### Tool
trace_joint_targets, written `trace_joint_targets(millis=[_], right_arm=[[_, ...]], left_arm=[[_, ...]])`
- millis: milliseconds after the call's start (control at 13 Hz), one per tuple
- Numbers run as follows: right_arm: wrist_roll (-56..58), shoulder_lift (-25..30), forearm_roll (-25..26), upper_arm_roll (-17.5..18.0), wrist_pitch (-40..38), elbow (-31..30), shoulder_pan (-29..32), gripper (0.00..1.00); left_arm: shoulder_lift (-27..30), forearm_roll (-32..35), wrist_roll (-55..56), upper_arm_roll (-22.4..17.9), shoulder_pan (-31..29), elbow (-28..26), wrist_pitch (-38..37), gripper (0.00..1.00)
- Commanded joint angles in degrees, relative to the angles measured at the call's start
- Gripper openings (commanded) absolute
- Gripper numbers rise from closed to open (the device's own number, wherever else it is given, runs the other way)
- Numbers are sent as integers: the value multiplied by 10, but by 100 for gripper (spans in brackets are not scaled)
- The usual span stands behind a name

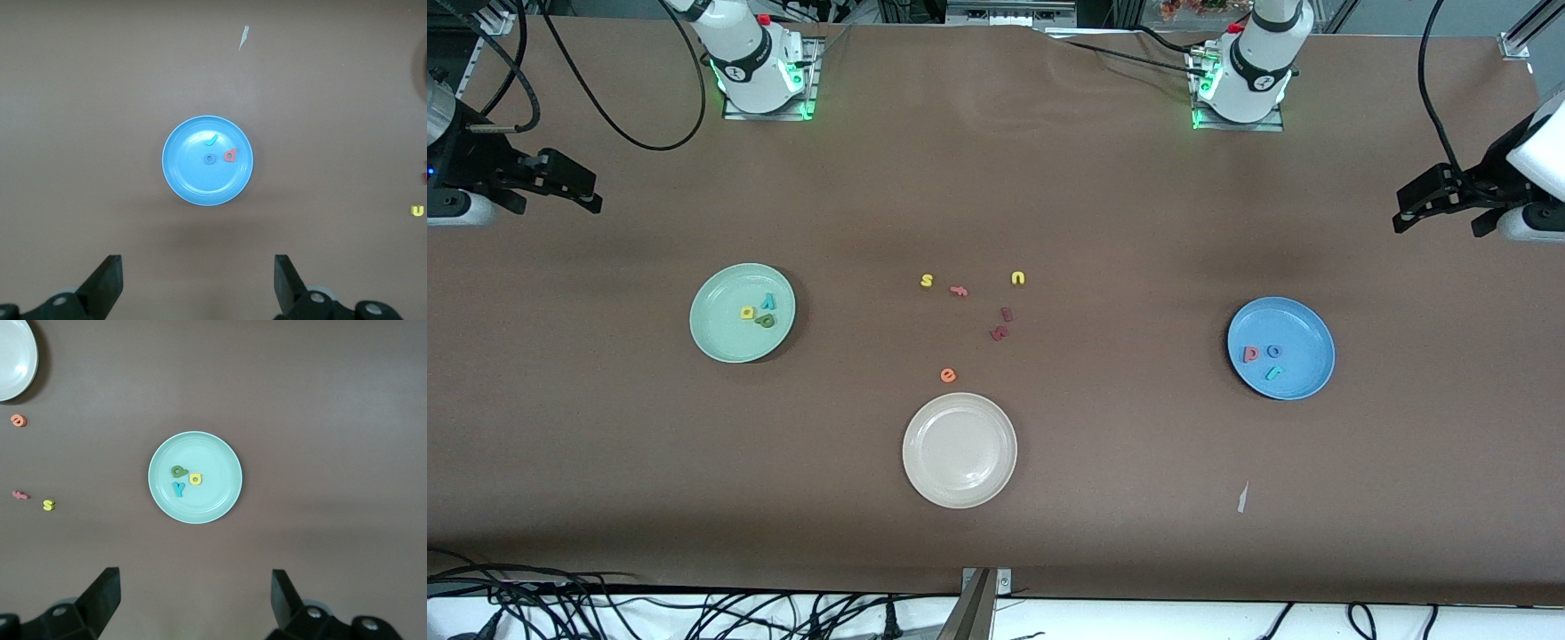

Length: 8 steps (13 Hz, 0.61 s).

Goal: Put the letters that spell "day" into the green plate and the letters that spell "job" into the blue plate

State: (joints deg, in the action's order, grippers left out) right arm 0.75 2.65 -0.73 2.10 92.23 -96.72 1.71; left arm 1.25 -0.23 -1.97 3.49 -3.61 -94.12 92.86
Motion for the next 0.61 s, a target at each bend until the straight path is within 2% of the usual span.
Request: trace_joint_targets(millis=[0,537], right_arm=[[3,0,-7,3,-3,3,4,100],[3,-2,-7,3,-1,3,4,100]], left_arm=[[12,16,-15,-1,5,-13,0,100],[2,16,-15,0,-3,-5,-18,100]])
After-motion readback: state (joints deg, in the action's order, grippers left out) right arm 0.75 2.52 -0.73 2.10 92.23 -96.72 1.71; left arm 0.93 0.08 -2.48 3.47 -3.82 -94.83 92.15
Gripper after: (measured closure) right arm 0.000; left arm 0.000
